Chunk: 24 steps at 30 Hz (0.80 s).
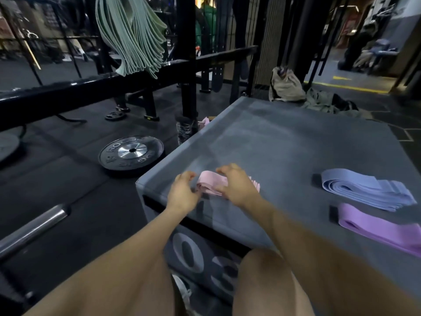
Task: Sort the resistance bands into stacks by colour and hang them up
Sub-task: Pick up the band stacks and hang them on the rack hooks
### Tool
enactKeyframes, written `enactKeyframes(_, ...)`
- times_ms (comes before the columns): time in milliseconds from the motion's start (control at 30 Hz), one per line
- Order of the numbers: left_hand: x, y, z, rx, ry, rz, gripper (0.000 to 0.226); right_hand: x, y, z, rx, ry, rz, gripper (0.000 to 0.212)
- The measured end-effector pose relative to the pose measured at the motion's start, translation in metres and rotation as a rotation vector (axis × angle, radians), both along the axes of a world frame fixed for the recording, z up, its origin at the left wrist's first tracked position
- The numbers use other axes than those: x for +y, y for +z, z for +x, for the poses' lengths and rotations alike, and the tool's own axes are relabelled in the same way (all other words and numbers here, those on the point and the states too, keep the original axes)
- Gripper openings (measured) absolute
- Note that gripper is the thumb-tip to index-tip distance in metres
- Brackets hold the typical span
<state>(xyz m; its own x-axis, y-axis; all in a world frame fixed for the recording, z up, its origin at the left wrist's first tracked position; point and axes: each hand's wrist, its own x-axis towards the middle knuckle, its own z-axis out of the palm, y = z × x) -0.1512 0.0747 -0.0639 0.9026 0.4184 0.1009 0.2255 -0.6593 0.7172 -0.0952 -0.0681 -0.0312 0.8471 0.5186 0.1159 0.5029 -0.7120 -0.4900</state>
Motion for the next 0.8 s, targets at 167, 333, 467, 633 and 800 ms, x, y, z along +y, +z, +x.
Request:
enactKeyframes(167, 0.001, -0.006, 0.005, -0.038, -0.019, -0.118, 0.044, 0.015, -0.01, 0.003, -0.017, 0.046, 0.069, 0.06)
enactKeyframes(333, -0.001, -0.005, 0.012, -0.078, -0.028, -0.2, 0.029, 0.015, -0.022, 0.008, -0.017, 0.032, 0.097, 0.055)
enactKeyframes(467, -0.001, -0.005, 0.016, -0.106, -0.025, -0.199, 0.025, 0.013, -0.024, 0.011, -0.025, 0.027, 0.09, 0.052)
enactKeyframes(633, -0.001, -0.008, 0.02, -0.122, -0.022, -0.158, 0.022, 0.018, -0.023, 0.01, -0.045, 0.06, 0.033, 0.043)
enactKeyframes(800, -0.002, -0.009, 0.022, -0.124, -0.022, -0.16, 0.022, 0.017, -0.022, 0.01, -0.099, 0.048, -0.054, 0.033)
